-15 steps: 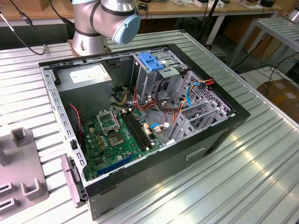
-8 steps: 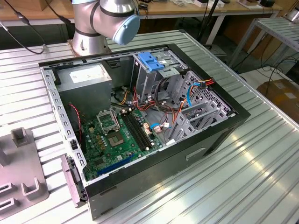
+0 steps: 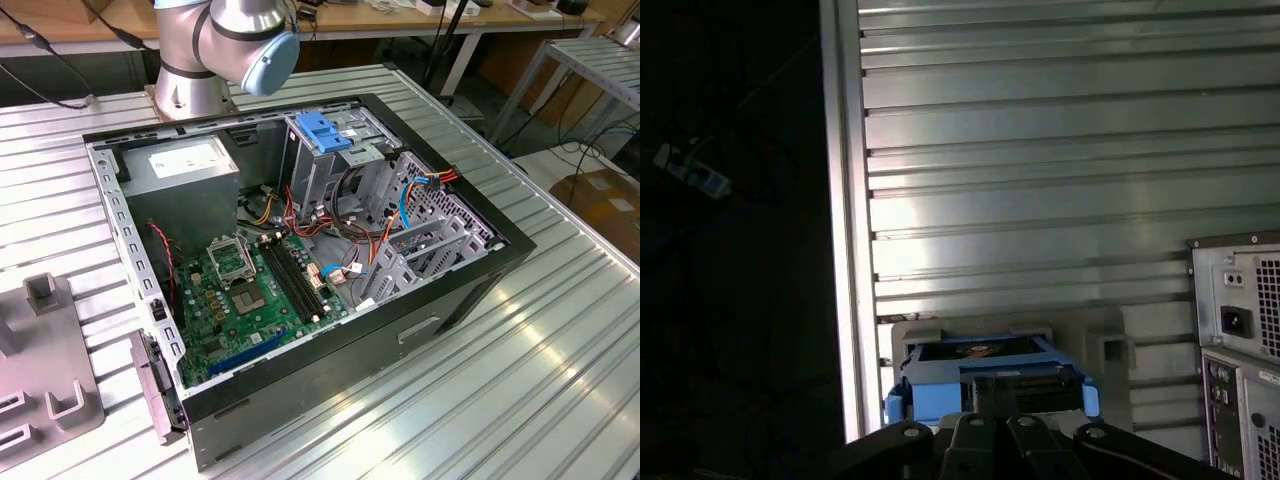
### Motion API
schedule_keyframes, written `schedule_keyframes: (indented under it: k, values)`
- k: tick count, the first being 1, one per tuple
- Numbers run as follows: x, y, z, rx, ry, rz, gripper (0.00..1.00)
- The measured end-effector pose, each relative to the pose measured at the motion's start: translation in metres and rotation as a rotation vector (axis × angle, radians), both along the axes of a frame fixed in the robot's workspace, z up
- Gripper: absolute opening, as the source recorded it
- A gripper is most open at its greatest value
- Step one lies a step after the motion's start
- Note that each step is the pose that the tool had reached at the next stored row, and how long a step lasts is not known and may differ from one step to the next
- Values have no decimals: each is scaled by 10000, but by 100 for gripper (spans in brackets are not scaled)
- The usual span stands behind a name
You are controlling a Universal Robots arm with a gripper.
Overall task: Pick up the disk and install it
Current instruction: 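Reach for the disk, then pick up the disk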
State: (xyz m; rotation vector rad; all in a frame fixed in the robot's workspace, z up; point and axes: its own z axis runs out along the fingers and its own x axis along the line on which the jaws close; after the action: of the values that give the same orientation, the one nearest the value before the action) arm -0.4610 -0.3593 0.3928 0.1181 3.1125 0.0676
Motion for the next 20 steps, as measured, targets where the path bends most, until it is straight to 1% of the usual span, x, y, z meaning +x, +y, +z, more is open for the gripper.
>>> schedule_keyframes:
  k: [1, 2, 16, 17, 20]
  values:
    - [-54, -15, -1, 0, -1, 0, 10]
    - [-67, -17, 0, 0, 0, 1, 10]
    - [-75, -17, 1, -4, 1, -1, 10]
    - [-70, -17, 8, -4, 31, -1, 10]
    - [-54, -25, 9, -23, 267, 47, 10]
